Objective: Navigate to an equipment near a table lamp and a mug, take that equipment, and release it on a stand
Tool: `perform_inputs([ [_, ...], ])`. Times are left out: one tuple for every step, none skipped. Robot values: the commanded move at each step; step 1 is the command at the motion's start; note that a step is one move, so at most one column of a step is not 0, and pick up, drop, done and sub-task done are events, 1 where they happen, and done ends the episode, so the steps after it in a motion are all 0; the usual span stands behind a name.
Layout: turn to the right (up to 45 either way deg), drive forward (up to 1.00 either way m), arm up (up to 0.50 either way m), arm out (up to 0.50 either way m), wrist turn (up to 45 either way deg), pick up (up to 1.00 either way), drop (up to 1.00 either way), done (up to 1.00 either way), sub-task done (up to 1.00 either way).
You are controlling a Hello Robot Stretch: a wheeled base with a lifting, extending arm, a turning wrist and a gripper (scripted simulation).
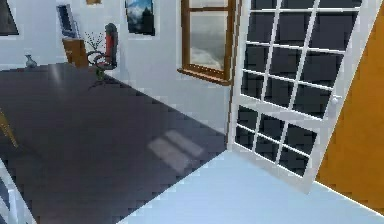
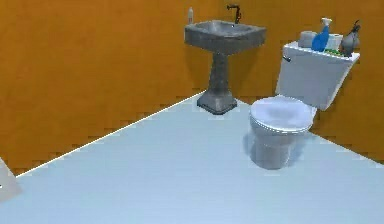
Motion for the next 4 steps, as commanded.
perform_inputs([
  [0.0,0.8,0.0,0.0,0.0,0.0,0.0,0.0,0.0],
  [-27.0,0.0,0.0,0.0,0.0,0.0,0.0,0.0,0.0],
  [0.0,0.05,0.0,0.0,0.0,0.0,0.0,0.0,0.0],
  [-18.0,0.0,0.0,0.0,0.0,0.0,0.0,0.0,0.0],
])
